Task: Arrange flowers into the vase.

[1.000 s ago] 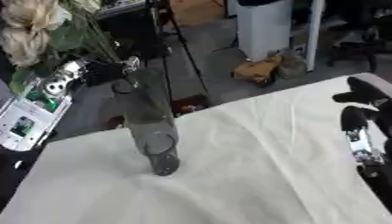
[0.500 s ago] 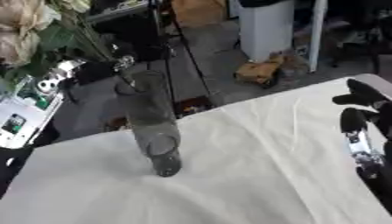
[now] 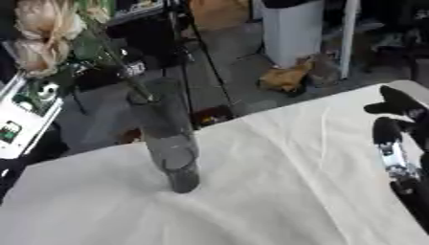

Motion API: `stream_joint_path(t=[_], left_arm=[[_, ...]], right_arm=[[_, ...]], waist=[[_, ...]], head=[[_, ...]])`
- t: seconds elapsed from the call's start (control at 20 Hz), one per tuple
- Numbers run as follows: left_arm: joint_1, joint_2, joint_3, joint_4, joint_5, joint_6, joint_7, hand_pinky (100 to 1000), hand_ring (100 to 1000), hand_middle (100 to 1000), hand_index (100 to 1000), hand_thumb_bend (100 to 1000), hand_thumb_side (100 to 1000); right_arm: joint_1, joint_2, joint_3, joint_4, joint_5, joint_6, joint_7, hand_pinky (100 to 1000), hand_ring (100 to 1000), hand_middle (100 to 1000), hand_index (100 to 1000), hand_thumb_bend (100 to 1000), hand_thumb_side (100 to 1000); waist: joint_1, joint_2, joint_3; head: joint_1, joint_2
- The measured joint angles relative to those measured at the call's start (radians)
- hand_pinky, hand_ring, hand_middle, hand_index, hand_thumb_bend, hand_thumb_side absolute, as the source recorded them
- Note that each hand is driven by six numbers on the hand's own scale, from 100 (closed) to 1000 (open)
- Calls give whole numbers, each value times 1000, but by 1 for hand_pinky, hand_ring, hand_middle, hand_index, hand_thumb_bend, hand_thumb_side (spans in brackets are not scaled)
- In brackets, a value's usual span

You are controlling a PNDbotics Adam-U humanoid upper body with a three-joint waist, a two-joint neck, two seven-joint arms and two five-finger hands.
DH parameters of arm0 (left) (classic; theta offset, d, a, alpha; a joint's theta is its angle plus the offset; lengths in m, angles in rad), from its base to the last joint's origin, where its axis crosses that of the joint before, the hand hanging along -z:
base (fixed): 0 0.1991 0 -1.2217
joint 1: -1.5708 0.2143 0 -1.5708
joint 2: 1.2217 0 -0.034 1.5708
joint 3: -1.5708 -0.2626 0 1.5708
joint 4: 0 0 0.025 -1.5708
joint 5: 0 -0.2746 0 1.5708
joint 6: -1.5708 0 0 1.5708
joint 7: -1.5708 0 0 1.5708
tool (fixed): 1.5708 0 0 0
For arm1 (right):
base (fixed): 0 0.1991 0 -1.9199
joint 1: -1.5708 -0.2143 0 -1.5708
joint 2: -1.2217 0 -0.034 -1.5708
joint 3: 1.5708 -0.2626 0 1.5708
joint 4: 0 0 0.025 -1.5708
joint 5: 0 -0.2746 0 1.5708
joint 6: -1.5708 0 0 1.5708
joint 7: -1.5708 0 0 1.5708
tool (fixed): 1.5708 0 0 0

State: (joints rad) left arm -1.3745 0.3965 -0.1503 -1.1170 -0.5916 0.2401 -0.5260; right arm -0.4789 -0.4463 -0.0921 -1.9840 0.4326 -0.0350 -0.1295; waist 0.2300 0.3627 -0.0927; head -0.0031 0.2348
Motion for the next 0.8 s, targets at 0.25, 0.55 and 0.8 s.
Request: stream_joint_path(t=[0.25, 0.55, 0.8], left_arm=[[0, 0, 0, -1, -62, -28, -57, 1000, 1000, 1000, 1000, 458, 884], [0, 7, 0, -4, -106, -35, -94, 1000, 1000, 1000, 1000, 457, 878], [0, 10, 1, -7, -123, -33, -111, 1000, 1000, 1000, 1000, 452, 911]], right_arm=[[2, 0, 0, 0, 0, 1, -2, 787, 947, 730, 951, 156, 1000], [4, 0, 0, 0, 0, 0, -3, 787, 947, 730, 950, 158, 1000], [4, 0, 0, 0, 0, 0, -4, 787, 947, 730, 950, 154, 1000]], waist=[[3, 0, 0], [3, -5, 2], [3, -6, 5]], head=[[0, 0], [0, 0], [-1, 0]])
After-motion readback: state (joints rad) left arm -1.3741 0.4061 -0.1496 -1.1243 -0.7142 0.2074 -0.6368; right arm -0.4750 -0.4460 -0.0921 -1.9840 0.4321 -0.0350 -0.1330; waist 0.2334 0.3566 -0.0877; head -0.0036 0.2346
